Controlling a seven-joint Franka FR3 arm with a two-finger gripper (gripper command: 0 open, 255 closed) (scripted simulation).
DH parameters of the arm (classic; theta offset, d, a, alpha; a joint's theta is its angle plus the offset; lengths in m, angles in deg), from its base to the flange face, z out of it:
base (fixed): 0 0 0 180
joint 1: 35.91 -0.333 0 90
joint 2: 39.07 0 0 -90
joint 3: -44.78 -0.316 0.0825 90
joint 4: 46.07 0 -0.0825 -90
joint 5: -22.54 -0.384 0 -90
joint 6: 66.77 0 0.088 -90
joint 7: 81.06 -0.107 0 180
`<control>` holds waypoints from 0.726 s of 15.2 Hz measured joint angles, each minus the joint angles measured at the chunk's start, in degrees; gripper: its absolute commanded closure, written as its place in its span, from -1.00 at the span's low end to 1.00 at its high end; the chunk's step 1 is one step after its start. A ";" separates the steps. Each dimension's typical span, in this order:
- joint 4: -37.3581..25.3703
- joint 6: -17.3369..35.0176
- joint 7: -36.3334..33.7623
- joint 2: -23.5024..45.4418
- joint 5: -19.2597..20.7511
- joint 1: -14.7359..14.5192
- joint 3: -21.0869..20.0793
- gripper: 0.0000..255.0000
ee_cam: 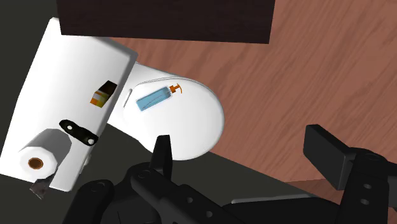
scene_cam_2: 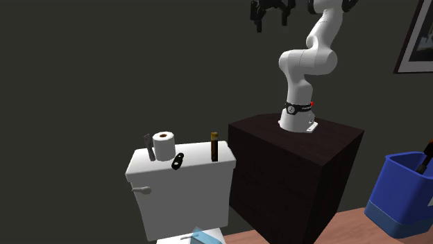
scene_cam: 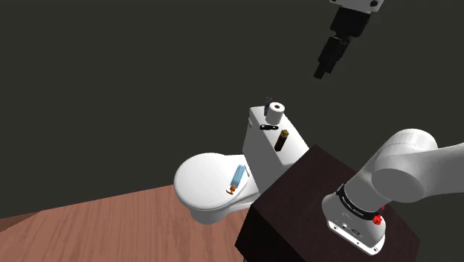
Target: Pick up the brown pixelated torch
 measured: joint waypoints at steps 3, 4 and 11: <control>1.98 1.95 0.86 -0.02 0.59 0.22 0.47 -1.00; 3.79 3.50 1.61 -0.27 1.11 0.44 0.93 -1.00; 13.73 16.49 6.26 2.57 4.32 1.73 3.93 -1.00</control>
